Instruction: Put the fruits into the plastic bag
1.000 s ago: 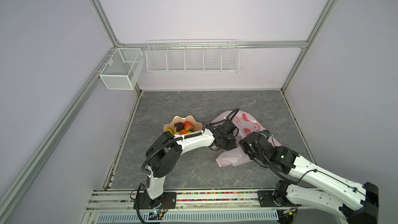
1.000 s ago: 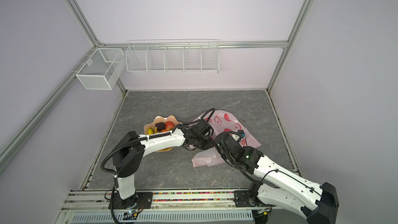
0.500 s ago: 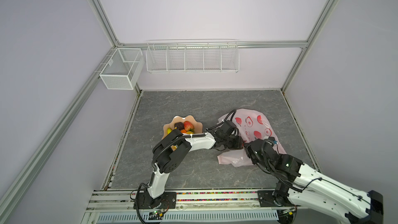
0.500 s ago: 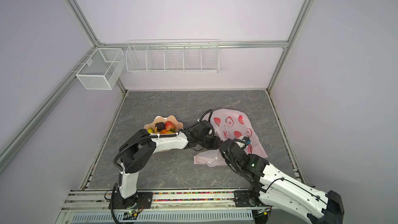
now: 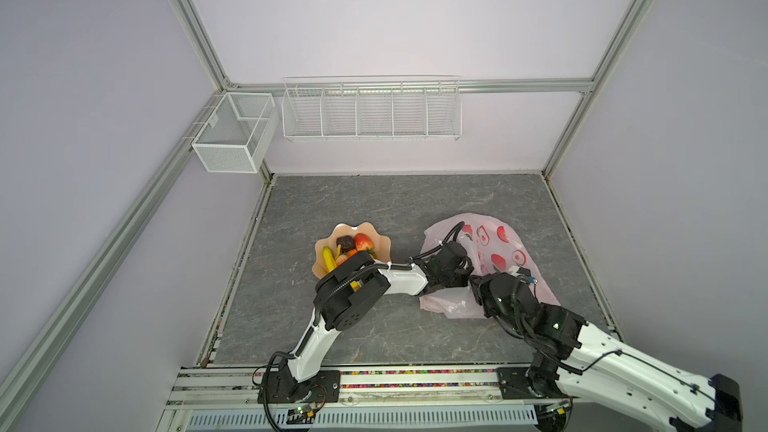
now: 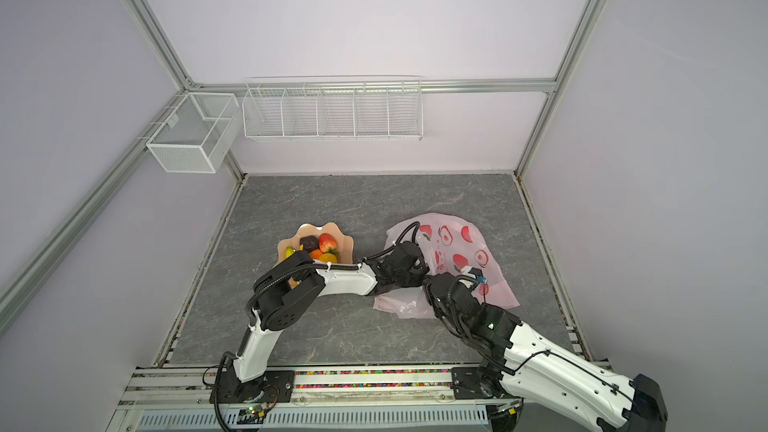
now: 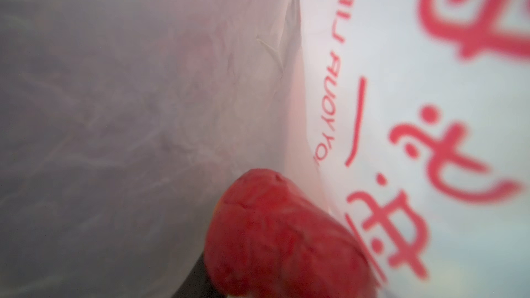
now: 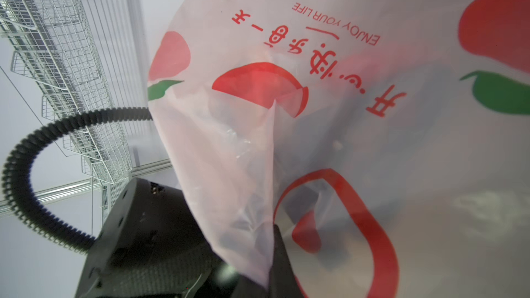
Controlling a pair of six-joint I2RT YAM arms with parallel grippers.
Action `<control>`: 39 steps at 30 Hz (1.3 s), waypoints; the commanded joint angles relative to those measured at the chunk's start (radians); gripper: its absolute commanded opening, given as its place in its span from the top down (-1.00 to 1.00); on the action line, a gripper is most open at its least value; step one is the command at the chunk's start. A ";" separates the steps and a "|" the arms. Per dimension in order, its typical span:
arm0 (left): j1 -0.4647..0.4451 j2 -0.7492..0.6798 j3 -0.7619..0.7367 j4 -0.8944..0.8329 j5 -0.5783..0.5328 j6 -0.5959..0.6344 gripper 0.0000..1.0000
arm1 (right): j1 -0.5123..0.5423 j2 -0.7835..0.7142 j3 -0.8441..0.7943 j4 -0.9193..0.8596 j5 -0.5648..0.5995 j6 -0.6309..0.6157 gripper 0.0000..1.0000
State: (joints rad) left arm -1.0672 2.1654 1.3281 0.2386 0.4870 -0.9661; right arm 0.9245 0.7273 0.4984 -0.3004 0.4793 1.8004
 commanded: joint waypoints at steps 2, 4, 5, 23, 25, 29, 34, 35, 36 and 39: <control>-0.014 0.037 0.078 0.038 0.000 -0.041 0.78 | 0.005 -0.008 -0.037 0.079 -0.019 0.131 0.88; -0.022 0.052 0.100 0.041 0.006 -0.049 0.75 | 0.007 -0.010 -0.045 0.100 -0.016 0.139 0.88; -0.025 0.058 0.112 0.036 0.012 -0.050 0.73 | 0.007 -0.009 -0.047 0.102 -0.015 0.139 0.88; -0.004 -0.068 0.024 -0.091 -0.048 -0.001 -0.36 | 0.001 -0.099 -0.057 -0.018 0.023 0.157 0.88; -0.002 -0.094 0.023 -0.136 -0.062 0.022 -0.41 | -0.001 -0.101 -0.044 -0.048 0.021 0.151 0.88; 0.001 -0.136 0.029 -0.222 -0.073 0.066 -0.43 | -0.004 -0.100 -0.026 -0.077 0.019 0.138 0.88; 0.009 -0.221 0.021 -0.345 -0.127 0.119 -0.43 | -0.013 -0.084 0.010 -0.116 0.012 0.113 0.88; 0.011 -0.239 0.019 -0.371 -0.137 0.131 -0.43 | -0.015 -0.077 0.018 -0.127 0.009 0.111 0.88; 0.010 -0.257 0.020 -0.408 -0.149 0.150 -0.43 | -0.016 -0.074 0.021 -0.128 0.007 0.106 0.88; 0.010 -0.304 0.027 -0.515 -0.177 0.203 -0.42 | -0.021 -0.064 0.027 -0.122 0.007 0.104 0.88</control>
State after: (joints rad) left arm -1.0527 1.9411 1.3476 -0.1806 0.3370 -0.8379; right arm 0.9138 0.6415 0.5251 -0.3424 0.5209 1.8297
